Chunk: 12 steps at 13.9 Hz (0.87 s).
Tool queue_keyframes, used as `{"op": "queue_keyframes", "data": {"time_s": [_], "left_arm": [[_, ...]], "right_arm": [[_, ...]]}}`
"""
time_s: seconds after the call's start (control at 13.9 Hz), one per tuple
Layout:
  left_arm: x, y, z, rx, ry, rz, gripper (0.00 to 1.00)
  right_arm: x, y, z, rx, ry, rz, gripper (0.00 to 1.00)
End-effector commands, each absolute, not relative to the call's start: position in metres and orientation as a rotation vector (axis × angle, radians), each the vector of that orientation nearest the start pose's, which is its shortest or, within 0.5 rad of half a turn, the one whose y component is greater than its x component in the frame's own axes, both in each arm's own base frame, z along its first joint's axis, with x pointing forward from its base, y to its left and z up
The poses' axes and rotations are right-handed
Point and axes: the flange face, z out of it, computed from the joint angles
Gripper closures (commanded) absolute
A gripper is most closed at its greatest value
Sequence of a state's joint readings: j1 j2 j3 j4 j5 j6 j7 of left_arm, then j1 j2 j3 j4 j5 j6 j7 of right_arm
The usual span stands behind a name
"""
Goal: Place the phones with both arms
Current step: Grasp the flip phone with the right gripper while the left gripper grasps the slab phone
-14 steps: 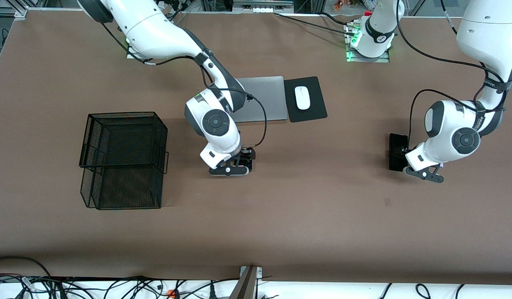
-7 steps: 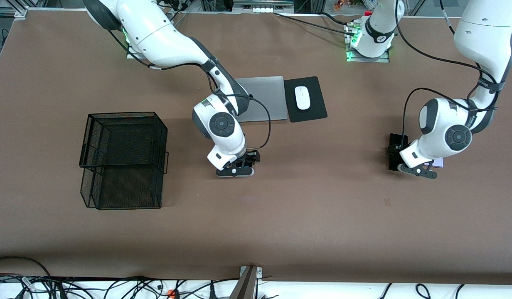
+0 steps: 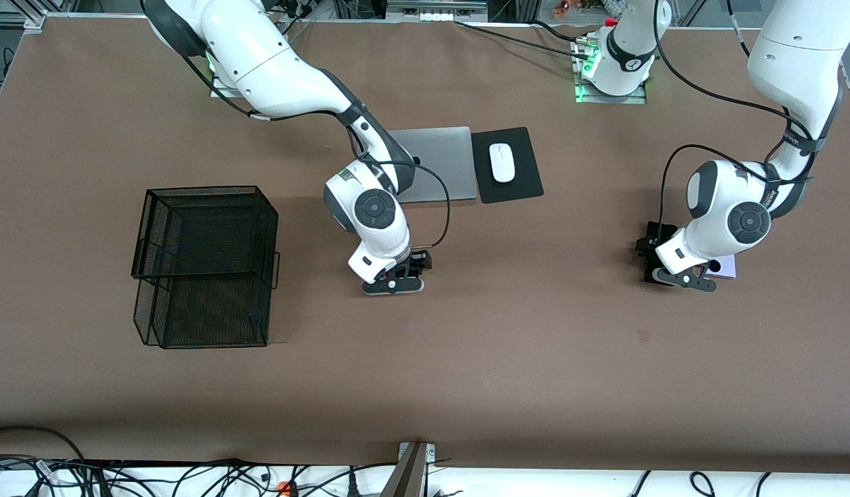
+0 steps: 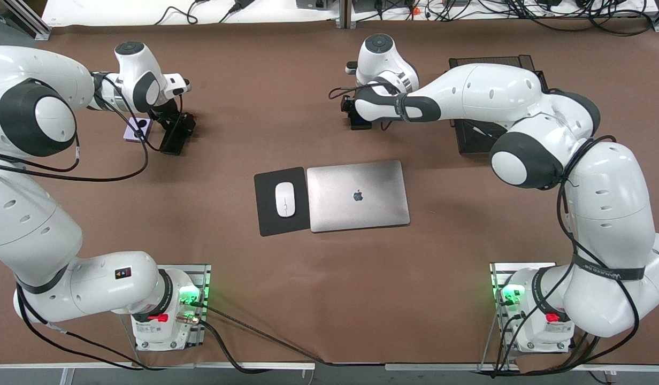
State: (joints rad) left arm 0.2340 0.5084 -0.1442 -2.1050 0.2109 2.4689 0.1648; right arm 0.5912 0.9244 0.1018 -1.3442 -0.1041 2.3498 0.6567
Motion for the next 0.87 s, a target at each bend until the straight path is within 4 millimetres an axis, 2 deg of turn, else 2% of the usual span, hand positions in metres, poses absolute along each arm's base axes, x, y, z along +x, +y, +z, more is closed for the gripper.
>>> {"op": "queue_keyframes", "data": {"time_s": [0.0, 0.14, 0.22, 0.36, 0.51, 0.65, 0.72, 0.79], "left_arm": [[0.557, 0.057, 0.164, -3.102, 0.321, 0.204, 0.00], [0.554, 0.060, 0.163, -3.106, 0.308, 0.209, 0.00], [0.552, 0.059, 0.160, -3.109, 0.298, 0.192, 0.00], [0.550, 0.057, 0.151, -3.117, 0.249, 0.178, 0.00], [0.549, 0.056, 0.150, -3.118, 0.249, 0.177, 0.00], [0.549, 0.056, 0.148, -3.118, 0.247, 0.182, 0.00], [0.549, 0.056, 0.148, -3.119, 0.246, 0.182, 0.00], [0.548, 0.055, 0.145, -3.120, 0.247, 0.189, 0.16]], "right_arm": [[0.586, 0.471, 0.173, -3.083, -0.103, -0.150, 0.00], [0.585, 0.473, 0.172, -3.088, -0.120, -0.158, 0.00], [0.585, 0.473, 0.172, -3.088, -0.117, -0.158, 0.03], [0.586, 0.471, 0.171, -3.090, -0.112, -0.156, 0.47], [0.588, 0.467, 0.170, -3.097, -0.110, -0.161, 0.69], [0.589, 0.468, 0.178, -3.091, -0.100, -0.166, 0.93], [0.591, 0.467, 0.185, -3.089, -0.061, -0.169, 0.99], [0.594, 0.464, 0.197, -3.093, -0.023, -0.170, 0.99]]}}
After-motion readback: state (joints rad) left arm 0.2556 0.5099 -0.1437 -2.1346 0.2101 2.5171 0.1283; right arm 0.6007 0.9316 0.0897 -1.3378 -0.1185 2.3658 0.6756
